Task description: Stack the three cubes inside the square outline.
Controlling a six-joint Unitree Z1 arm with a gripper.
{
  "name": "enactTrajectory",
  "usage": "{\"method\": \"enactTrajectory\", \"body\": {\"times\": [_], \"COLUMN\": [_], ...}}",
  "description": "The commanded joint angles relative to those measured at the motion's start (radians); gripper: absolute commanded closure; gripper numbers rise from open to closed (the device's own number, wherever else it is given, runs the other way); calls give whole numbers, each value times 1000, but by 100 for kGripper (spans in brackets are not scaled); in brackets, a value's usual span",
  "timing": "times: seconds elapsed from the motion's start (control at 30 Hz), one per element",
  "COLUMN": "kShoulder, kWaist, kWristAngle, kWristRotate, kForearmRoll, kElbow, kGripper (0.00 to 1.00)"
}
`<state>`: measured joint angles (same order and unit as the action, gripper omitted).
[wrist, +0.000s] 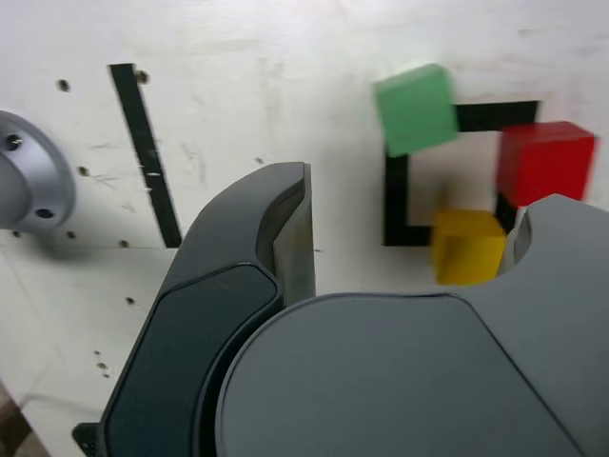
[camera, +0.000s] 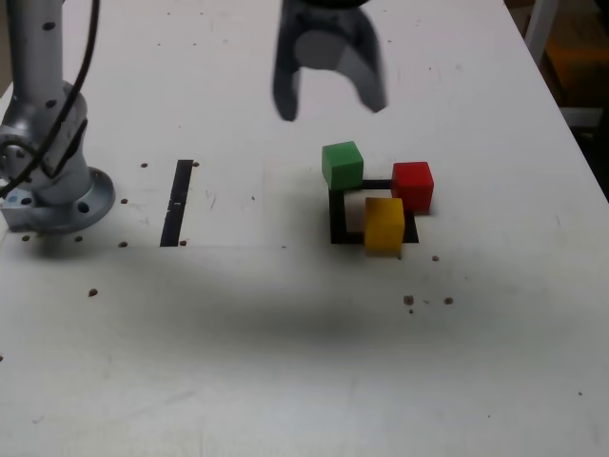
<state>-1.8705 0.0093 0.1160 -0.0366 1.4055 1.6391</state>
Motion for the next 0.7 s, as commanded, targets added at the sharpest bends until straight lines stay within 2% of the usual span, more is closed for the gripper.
{"method": "enactTrajectory", "body": {"times": [0.0,0.3,0.67], "kShoulder": [-34,-203,-322], "kWaist": [-6,-17,-16], "kWristAngle": [-2,12,40], "kWristRotate": [-2,-2,-2], "kForearmRoll": [14,70,81], "kElbow": [55,294,394], "kGripper": [22,22,22]}}
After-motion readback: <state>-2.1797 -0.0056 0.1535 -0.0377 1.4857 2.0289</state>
